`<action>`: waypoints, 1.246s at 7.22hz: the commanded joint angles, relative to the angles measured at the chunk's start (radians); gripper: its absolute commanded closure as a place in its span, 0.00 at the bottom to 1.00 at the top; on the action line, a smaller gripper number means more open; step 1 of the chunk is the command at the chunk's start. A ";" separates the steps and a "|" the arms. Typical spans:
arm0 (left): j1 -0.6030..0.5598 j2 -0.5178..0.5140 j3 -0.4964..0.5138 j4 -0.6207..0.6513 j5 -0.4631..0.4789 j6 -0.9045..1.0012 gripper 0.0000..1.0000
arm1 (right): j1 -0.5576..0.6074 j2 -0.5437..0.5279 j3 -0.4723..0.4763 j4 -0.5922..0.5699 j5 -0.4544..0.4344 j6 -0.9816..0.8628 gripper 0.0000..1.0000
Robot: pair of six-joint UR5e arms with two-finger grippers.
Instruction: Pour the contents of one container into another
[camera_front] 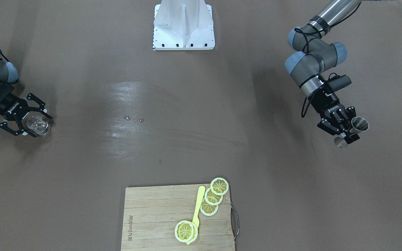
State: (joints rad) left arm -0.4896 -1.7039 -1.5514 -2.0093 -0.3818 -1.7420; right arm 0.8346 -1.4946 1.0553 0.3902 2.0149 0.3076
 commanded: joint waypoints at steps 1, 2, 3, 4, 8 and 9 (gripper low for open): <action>0.002 0.000 -0.001 0.117 -0.020 -0.127 1.00 | 0.000 -0.001 0.005 0.007 0.001 0.004 0.00; 0.002 0.000 -0.001 0.135 -0.025 -0.140 1.00 | 0.001 -0.010 0.012 0.016 0.007 0.005 0.00; 0.002 0.003 0.004 0.136 -0.043 -0.145 0.95 | 0.003 -0.018 0.003 0.041 0.011 0.005 0.00; 0.003 0.001 0.010 0.136 -0.058 -0.166 0.93 | 0.003 -0.047 0.017 0.042 0.019 0.005 0.00; 0.075 0.001 0.007 0.136 -0.094 -0.206 0.91 | 0.058 -0.179 0.109 0.024 0.114 0.025 0.00; 0.081 0.001 0.007 0.136 -0.094 -0.206 0.90 | 0.108 -0.206 0.107 0.021 0.187 0.025 0.00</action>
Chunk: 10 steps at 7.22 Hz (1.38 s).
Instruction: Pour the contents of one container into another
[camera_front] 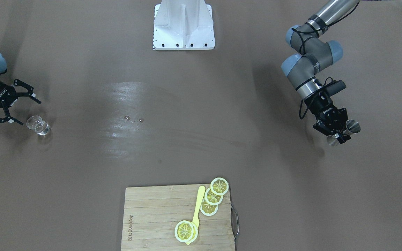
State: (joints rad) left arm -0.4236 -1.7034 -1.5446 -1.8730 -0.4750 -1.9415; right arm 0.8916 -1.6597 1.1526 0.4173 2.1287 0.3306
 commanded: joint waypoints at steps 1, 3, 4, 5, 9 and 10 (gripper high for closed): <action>0.017 0.001 0.000 0.000 -0.001 -0.004 0.84 | 0.157 -0.051 0.016 -0.068 0.197 0.002 0.00; 0.026 -0.001 0.001 0.015 0.001 -0.005 0.66 | 0.306 -0.069 0.009 -0.179 0.385 -0.004 0.00; 0.029 -0.001 0.001 0.015 0.001 -0.005 0.58 | 0.331 -0.086 0.010 -0.225 0.417 -0.004 0.00; 0.029 -0.001 -0.002 0.017 0.001 -0.004 0.49 | 0.360 -0.092 0.010 -0.294 0.421 -0.004 0.00; 0.029 -0.001 -0.008 0.017 0.002 0.006 0.04 | 0.455 -0.089 0.036 -0.645 0.407 -0.002 0.00; 0.029 -0.001 -0.008 0.017 0.001 0.007 0.03 | 0.455 -0.086 0.044 -0.740 0.352 -0.005 0.00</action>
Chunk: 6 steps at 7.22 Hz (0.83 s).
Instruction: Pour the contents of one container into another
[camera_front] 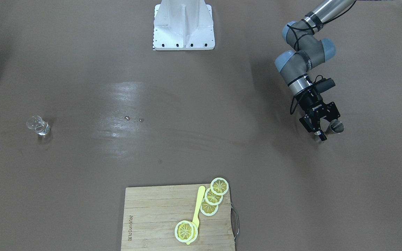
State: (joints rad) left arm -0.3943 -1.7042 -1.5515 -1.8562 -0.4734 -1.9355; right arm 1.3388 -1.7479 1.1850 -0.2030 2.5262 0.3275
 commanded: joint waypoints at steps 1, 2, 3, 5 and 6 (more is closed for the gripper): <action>0.000 0.000 -0.001 0.000 0.001 0.001 0.03 | 0.008 0.001 0.031 -0.200 -0.078 -0.004 0.00; -0.001 0.000 -0.012 0.000 0.001 0.001 0.03 | 0.025 0.005 0.036 -0.285 -0.084 -0.004 0.00; -0.006 0.002 -0.033 0.002 -0.001 0.006 0.03 | 0.046 0.010 0.114 -0.453 -0.108 -0.004 0.00; -0.008 0.076 -0.134 0.011 -0.001 0.055 0.03 | 0.069 0.010 0.199 -0.637 -0.164 -0.010 0.00; -0.008 0.127 -0.192 0.011 -0.001 0.082 0.03 | 0.072 0.010 0.200 -0.709 -0.165 -0.011 0.00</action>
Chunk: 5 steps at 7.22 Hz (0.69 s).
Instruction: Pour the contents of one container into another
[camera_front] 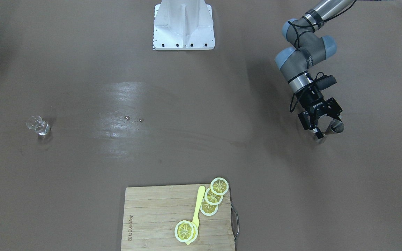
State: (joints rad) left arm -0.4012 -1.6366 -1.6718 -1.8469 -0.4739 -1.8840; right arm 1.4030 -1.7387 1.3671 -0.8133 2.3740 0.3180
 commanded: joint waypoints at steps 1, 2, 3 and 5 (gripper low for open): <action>0.001 0.104 -0.135 0.005 0.000 0.054 0.03 | 0.026 0.001 0.017 -0.162 -0.001 -0.017 0.00; -0.001 0.138 -0.196 0.006 0.000 0.100 0.03 | 0.031 0.002 0.024 -0.237 0.004 -0.046 0.00; -0.014 0.144 -0.230 0.006 -0.002 0.152 0.03 | 0.028 0.001 0.074 -0.306 0.004 -0.065 0.00; -0.059 0.130 -0.307 -0.012 -0.084 0.361 0.03 | 0.045 0.005 0.235 -0.665 0.004 -0.251 0.00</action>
State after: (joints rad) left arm -0.4356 -1.4993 -1.9287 -1.8473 -0.5008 -1.6516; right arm 1.4365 -1.7368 1.5050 -1.2573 2.3794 0.1856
